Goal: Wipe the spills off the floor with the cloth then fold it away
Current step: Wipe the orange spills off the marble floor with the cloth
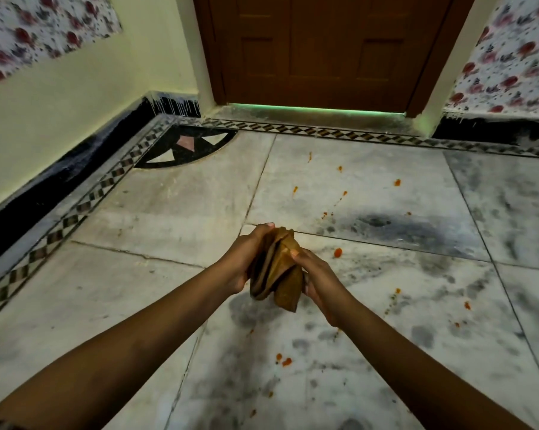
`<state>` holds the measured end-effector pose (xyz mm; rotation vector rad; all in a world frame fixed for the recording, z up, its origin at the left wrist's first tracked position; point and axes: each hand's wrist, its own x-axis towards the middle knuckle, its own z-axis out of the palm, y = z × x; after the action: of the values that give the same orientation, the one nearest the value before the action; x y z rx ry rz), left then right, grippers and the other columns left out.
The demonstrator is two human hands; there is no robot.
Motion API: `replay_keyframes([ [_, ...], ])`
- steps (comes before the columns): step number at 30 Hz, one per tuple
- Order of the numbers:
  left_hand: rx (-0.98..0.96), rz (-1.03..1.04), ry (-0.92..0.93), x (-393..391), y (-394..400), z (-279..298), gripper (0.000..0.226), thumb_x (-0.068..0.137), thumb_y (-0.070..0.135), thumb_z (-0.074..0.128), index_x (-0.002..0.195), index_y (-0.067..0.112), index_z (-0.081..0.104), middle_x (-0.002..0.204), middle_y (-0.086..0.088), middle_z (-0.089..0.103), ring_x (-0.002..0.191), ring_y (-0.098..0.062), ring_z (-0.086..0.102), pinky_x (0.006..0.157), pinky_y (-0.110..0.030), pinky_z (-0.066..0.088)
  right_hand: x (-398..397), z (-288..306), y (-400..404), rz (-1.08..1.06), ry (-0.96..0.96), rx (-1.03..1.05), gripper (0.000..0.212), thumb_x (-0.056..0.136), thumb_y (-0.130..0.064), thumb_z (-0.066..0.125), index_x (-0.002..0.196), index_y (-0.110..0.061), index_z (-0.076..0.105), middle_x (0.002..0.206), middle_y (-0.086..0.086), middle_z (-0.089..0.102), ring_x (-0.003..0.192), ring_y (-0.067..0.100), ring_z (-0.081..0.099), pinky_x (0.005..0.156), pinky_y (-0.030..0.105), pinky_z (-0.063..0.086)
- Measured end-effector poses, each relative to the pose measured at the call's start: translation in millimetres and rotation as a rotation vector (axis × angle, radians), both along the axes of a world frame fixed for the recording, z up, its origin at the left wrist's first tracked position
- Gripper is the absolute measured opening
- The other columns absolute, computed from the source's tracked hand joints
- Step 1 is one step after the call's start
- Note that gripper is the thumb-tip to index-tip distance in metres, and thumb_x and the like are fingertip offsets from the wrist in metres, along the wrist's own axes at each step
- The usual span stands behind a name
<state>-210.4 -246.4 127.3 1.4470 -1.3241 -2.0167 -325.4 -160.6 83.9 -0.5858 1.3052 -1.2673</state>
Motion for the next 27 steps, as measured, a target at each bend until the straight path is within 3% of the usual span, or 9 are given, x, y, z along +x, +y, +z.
replay_keyframes([
  [4,-0.095,-0.074,-0.021,2.4,9.1,-2.9,0.033,0.088,0.024,0.062,0.119,0.018,0.056,0.104,-0.004,0.065,0.095,-0.016,0.061,0.074,-0.027,0.051,-2.5,1.5,2.0,-0.075,0.04,0.025,0.024,0.091,-0.02,0.057,0.115,-0.018,0.061,0.115,0.01,0.065,0.107,0.027,0.061,0.094,0.042,0.049],
  [7,-0.137,-0.051,-0.059,6.5,11.1,-7.0,0.026,0.088,0.012,0.06,0.113,0.016,0.057,0.099,-0.007,0.064,0.086,-0.016,0.061,0.064,-0.025,0.049,-7.3,0.4,4.6,-0.105,0.067,0.056,0.027,0.089,-0.016,0.06,0.116,-0.011,0.06,0.11,0.012,0.066,0.104,0.029,0.062,0.089,0.04,0.051],
  [11,-0.126,-0.005,-0.036,8.6,11.6,-4.7,0.013,0.092,0.019,0.052,0.1,0.014,0.061,0.094,-0.008,0.064,0.081,-0.019,0.06,0.066,-0.028,0.048,-10.4,-1.0,7.0,-0.156,0.0,0.063,0.019,0.087,-0.015,0.064,0.105,-0.015,0.06,0.108,0.011,0.065,0.101,0.028,0.062,0.081,0.036,0.053],
  [14,-0.264,-0.27,-0.032,12.0,16.9,-8.9,0.056,0.081,0.034,0.069,0.131,0.025,0.047,0.119,0.002,0.061,0.105,-0.013,0.06,0.084,-0.029,0.052,-10.7,0.0,2.4,-0.208,-0.035,0.076,0.023,0.087,-0.016,0.064,0.109,-0.012,0.059,0.106,0.012,0.065,0.096,0.026,0.062,0.074,0.033,0.053],
  [16,-0.421,-0.368,-0.12,11.9,19.3,-13.1,0.079,0.073,0.028,0.078,0.14,0.03,0.037,0.125,0.005,0.055,0.112,-0.014,0.056,0.092,-0.034,0.051,-12.2,2.8,-0.8,-0.207,-0.064,0.077,0.029,0.087,-0.017,0.063,0.114,-0.009,0.058,0.107,0.013,0.065,0.093,0.024,0.064,0.074,0.033,0.055],
  [19,-0.514,-0.21,-0.178,10.4,9.5,-8.7,0.05,0.08,0.012,0.069,0.127,0.02,0.053,0.116,-0.007,0.063,0.107,-0.024,0.061,0.089,-0.041,0.053,-14.4,5.1,-3.0,-0.193,-0.142,0.049,0.032,0.088,-0.014,0.062,0.119,-0.007,0.055,0.109,0.014,0.065,0.09,0.021,0.065,0.072,0.029,0.058],
  [22,-0.468,-0.105,-0.201,11.7,-2.3,4.1,0.014,0.087,0.01,0.056,0.097,0.014,0.065,0.092,-0.01,0.068,0.089,-0.026,0.065,0.072,-0.035,0.055,-15.9,5.5,-5.0,-0.196,-0.234,-0.013,0.027,0.089,-0.006,0.058,0.115,-0.007,0.055,0.101,0.01,0.066,0.088,0.018,0.065,0.072,0.023,0.057],
  [24,-0.378,-0.015,-0.217,15.9,-8.9,14.2,0.015,0.091,0.012,0.05,0.082,0.013,0.062,0.081,-0.006,0.064,0.076,-0.021,0.062,0.059,-0.028,0.048,-17.7,6.0,-7.1,-0.198,-0.21,-0.011,0.02,0.088,-0.003,0.058,0.106,-0.011,0.058,0.096,0.008,0.066,0.086,0.017,0.065,0.072,0.023,0.057],
  [27,-0.264,0.103,-0.233,24.7,-20.7,27.1,0.016,0.091,0.011,0.042,0.084,0.011,0.057,0.082,-0.009,0.06,0.073,-0.021,0.057,0.061,-0.028,0.046,-22.9,4.1,-9.2,-0.21,-0.169,0.03,0.022,0.087,0.001,0.059,0.104,-0.013,0.058,0.094,0.007,0.066,0.085,0.017,0.064,0.073,0.024,0.055],
])
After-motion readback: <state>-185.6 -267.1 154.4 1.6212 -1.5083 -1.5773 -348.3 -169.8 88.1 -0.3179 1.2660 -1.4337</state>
